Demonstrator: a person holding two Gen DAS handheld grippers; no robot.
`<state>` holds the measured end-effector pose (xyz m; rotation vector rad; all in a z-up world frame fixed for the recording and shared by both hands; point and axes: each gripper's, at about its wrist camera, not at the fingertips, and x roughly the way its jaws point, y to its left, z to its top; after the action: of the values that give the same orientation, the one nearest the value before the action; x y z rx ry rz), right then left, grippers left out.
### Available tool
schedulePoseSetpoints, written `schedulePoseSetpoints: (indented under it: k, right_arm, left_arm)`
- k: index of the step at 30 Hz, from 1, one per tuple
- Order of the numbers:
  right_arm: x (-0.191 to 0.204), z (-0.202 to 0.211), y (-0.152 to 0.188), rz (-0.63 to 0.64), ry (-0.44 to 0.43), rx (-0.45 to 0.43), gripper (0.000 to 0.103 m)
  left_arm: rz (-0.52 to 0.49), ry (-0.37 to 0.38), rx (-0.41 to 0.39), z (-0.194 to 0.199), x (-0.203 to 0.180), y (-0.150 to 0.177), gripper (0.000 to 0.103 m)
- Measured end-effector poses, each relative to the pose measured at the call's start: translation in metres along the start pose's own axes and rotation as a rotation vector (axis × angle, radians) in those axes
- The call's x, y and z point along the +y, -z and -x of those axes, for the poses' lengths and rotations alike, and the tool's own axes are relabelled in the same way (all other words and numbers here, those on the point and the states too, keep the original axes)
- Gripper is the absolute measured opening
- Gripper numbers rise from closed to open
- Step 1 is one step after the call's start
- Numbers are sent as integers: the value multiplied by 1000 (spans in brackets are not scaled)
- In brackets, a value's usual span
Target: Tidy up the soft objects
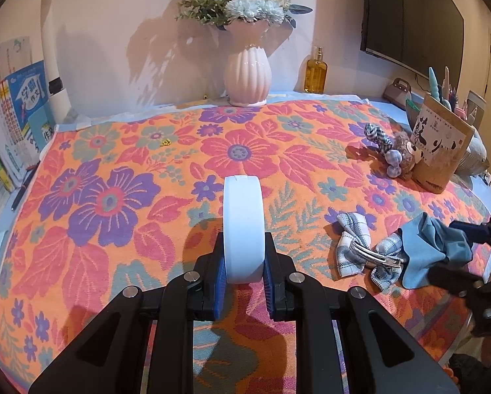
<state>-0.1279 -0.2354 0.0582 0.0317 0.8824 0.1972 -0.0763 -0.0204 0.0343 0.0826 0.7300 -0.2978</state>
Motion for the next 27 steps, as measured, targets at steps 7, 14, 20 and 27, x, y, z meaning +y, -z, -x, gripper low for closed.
schedulePoseSetpoints:
  k: [7,14,20,27]
  right_arm:
    - [-22,-12,10,-37,66,32,85]
    - [-9,-13,14,-4,95,14,67]
    - [-8,-2,13,19,60,-21,13]
    - [-35,39,13,-44,18,-127,11]
  left_arm:
    - [-2,3,6,-1,0,0,16]
    - [-11,2,6,-1,-1,0,16]
    - [-92,-86,-64,11,-19,4,15]
    - [-61,48,-109,48,-39,-14,15]
